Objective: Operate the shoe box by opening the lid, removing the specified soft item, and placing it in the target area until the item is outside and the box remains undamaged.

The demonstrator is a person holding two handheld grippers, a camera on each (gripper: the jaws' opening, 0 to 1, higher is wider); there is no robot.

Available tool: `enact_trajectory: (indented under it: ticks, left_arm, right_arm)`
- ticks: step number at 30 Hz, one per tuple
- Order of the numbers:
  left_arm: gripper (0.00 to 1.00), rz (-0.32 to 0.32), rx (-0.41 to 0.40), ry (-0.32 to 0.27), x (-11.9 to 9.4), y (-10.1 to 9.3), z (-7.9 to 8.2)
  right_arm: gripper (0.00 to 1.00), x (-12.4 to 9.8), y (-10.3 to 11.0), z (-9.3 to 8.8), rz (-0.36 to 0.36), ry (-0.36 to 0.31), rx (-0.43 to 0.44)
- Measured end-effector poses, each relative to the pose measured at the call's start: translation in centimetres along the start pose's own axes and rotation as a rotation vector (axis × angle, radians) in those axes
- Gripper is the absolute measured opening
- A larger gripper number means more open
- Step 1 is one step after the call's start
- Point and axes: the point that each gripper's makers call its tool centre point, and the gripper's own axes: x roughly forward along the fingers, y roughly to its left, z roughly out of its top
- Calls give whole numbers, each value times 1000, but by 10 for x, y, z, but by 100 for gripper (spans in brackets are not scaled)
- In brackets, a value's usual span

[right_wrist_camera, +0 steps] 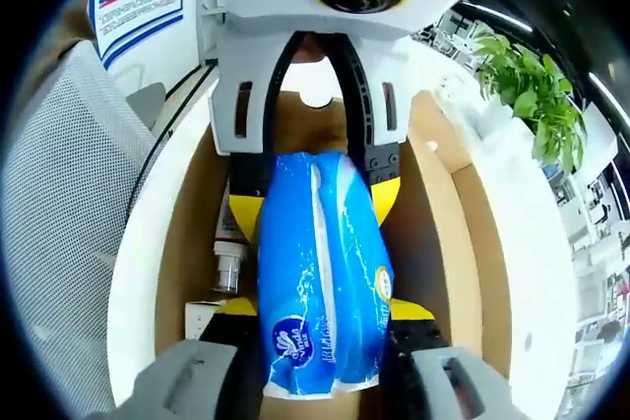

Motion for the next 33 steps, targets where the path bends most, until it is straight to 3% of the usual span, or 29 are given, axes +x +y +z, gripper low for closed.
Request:
enact_trajectory:
  ticks: [7,17,33]
  left_arm:
    - [43,6,24,-8,-9,-3,10]
    - [43,32,76,-29,-27,-6,38]
    - [43,20,171,-46,-30,-25,78]
  right_arm:
    - [41,-14,1,5,-22,-3,-2]
    - [41,-43,-2,9,-75,0,-14]
    - [41,-84,9,-6,-152,10,27]
